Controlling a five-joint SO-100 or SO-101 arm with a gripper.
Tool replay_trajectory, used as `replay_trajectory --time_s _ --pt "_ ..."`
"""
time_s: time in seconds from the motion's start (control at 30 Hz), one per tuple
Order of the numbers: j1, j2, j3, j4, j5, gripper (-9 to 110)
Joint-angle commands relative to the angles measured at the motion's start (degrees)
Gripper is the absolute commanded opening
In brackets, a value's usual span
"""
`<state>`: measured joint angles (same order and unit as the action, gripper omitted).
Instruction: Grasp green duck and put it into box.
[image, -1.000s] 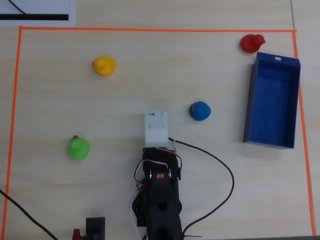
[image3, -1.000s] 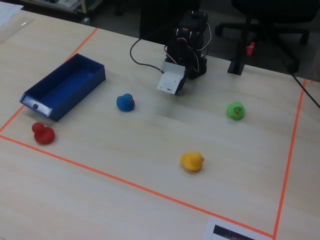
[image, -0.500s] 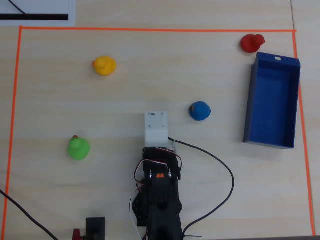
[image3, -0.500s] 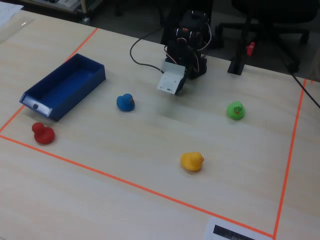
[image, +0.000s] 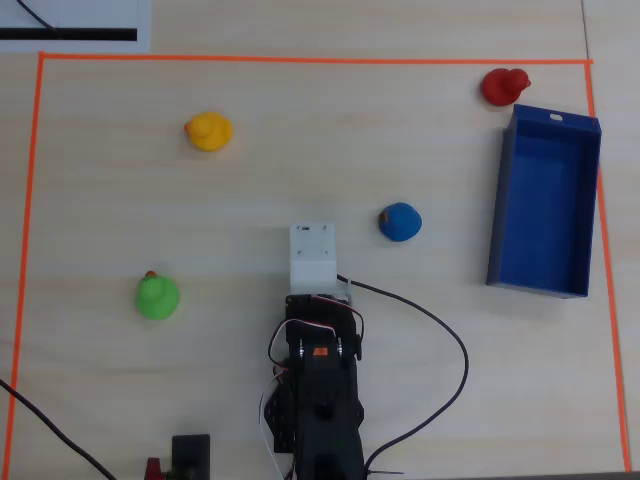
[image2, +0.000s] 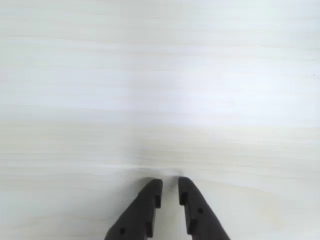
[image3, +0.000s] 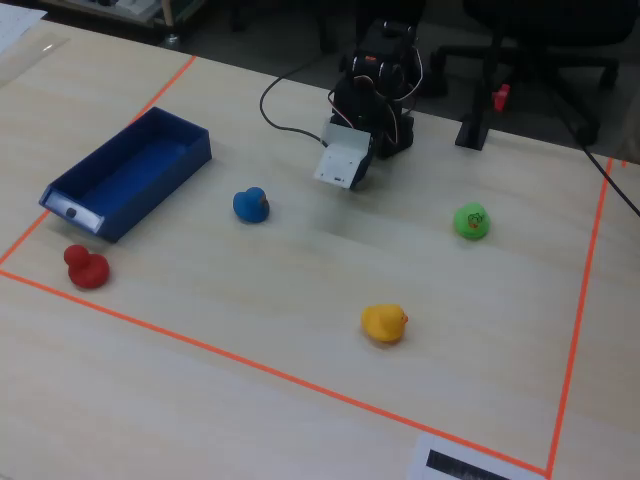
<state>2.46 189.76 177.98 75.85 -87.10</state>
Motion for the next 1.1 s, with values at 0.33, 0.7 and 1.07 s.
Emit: replay_trajectory --time_s 0.33,0.7,1.07 --pt "0.44 -1.58 0.26 -0.79 -0.18 0" --pt "-16.35 -37.27 -21.53 -39.37 6.42 0" --pt "-47.2 -39.55 -49.22 3.69 15.21 8"
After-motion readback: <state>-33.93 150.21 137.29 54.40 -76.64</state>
